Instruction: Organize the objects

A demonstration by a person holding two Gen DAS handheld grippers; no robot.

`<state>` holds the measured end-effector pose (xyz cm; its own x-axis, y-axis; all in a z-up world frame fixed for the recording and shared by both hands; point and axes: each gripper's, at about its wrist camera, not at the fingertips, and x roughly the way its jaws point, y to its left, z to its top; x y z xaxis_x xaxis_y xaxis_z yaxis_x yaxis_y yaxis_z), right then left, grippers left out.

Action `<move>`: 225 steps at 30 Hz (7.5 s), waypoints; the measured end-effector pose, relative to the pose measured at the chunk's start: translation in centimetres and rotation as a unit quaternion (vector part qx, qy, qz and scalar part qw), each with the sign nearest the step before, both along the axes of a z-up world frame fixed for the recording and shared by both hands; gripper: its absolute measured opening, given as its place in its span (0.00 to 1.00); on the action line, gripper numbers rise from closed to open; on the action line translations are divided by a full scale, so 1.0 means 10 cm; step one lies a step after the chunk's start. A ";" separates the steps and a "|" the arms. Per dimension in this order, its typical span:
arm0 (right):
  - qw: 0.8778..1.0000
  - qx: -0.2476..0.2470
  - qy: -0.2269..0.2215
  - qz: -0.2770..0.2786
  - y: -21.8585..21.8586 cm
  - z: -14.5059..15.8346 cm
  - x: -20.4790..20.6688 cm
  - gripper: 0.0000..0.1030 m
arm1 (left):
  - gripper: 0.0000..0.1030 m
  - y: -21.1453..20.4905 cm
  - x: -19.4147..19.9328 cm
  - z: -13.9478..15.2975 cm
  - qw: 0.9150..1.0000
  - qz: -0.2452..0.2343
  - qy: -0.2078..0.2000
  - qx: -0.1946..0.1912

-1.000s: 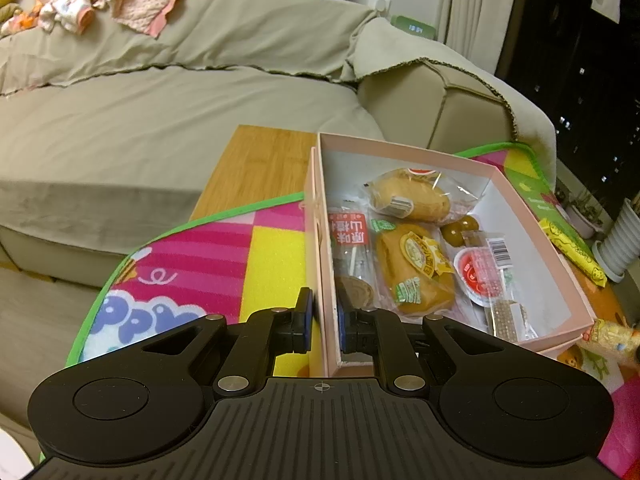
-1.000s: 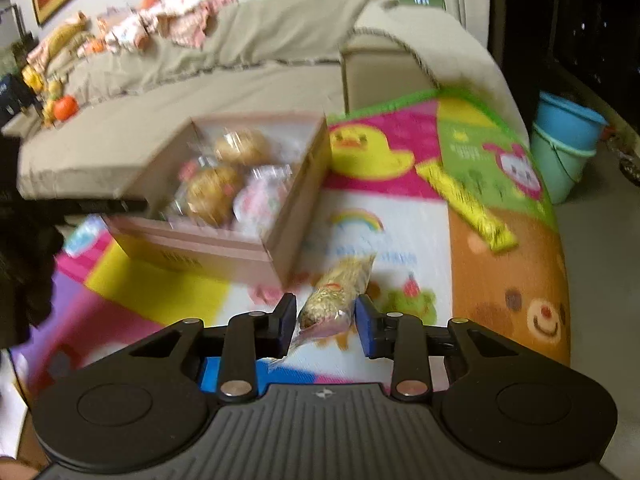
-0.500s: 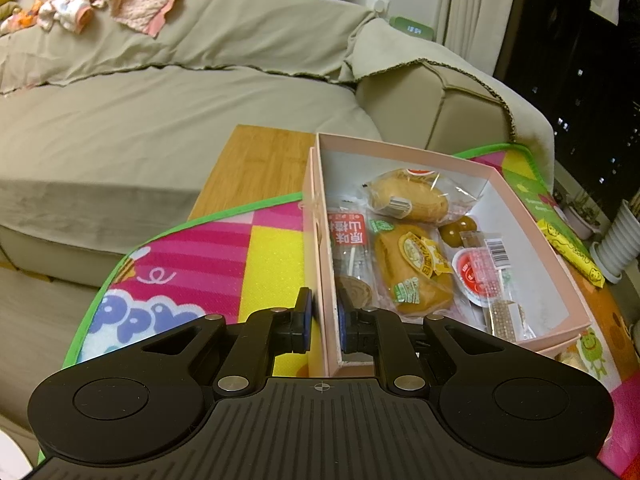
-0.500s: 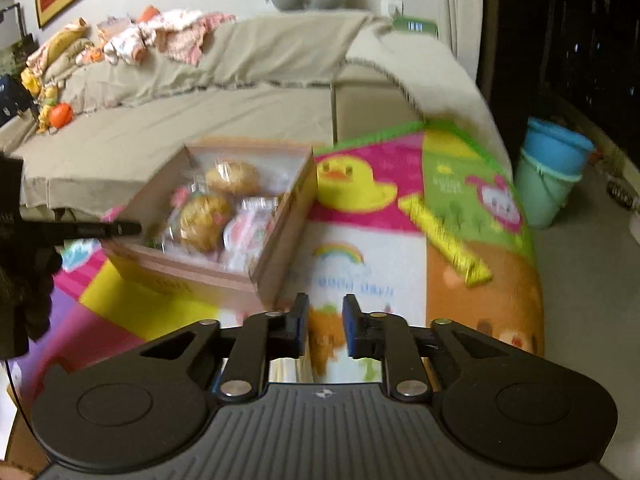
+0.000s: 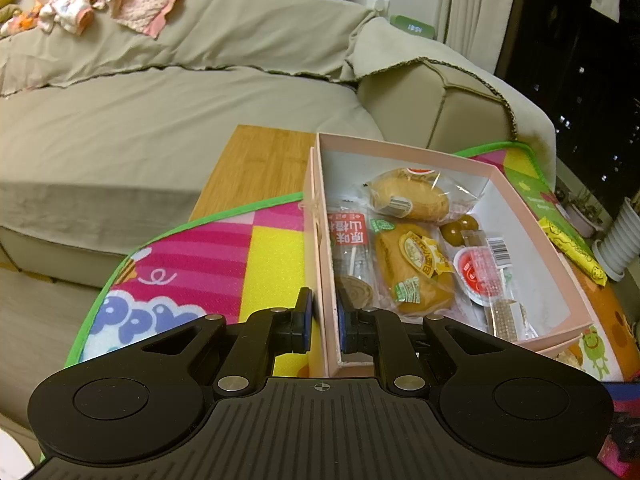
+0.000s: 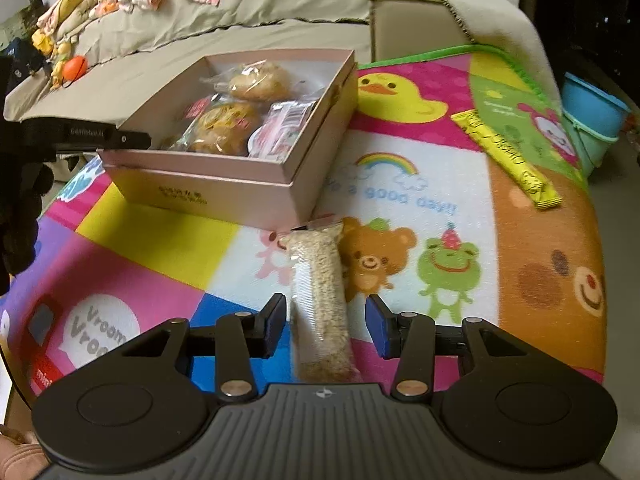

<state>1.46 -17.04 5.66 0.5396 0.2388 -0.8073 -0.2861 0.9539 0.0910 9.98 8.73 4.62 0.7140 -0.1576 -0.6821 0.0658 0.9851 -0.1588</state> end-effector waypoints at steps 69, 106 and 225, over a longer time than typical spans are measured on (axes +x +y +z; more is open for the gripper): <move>0.987 0.137 -0.074 -0.039 0.46 0.63 1.13 0.34 | 0.15 -0.02 -0.03 0.00 1.000 -0.005 -0.002 -0.005; 0.993 0.012 0.002 -0.116 -0.67 -0.05 0.88 0.23 | 0.13 -0.06 0.02 0.01 1.000 0.000 0.008 0.019; 0.980 -0.020 -0.148 -0.132 -0.10 -0.49 -0.21 1.00 | 0.87 -1.07 -1.07 -0.49 0.993 0.018 -0.073 0.091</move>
<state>-0.66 -18.02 0.73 0.7902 0.0301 -0.6121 -0.0370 0.9993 0.0014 -0.70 -1.93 -0.30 0.8098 -0.0151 -0.5865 0.0403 0.9987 0.0298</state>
